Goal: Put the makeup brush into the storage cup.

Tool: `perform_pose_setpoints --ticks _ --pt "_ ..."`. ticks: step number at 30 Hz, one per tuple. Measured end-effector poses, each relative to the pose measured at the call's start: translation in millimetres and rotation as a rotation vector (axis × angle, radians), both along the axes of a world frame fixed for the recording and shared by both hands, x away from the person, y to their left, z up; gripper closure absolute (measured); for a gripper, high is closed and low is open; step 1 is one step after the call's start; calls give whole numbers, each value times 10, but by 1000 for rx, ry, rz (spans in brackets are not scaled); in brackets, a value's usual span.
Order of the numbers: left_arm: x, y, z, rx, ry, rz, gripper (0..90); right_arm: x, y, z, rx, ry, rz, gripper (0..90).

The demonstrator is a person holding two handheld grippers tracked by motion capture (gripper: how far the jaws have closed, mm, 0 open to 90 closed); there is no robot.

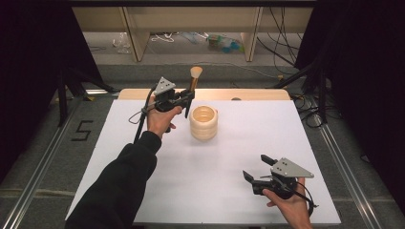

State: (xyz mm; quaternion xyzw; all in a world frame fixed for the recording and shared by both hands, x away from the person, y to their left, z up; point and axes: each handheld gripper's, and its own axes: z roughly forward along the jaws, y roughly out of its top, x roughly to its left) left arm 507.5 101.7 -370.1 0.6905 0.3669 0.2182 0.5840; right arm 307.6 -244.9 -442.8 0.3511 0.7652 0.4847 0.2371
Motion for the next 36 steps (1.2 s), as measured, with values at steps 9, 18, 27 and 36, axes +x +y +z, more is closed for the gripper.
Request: perform_pose_setpoints --ticks 9,18,27,36 --pt "53 -117 25 -9 -8 -5 741 16 14 -20 33 -21 7 171" --pt "103 -186 1 -37 -3 7 741 10 5 -11 14 -20 0 171" --pt "133 -264 -45 -38 3 9 741 11 8 -13 18 -19 3 171" --pt "150 -369 -53 -44 2 0 741 9 -5 -3 3 -27 0 171"
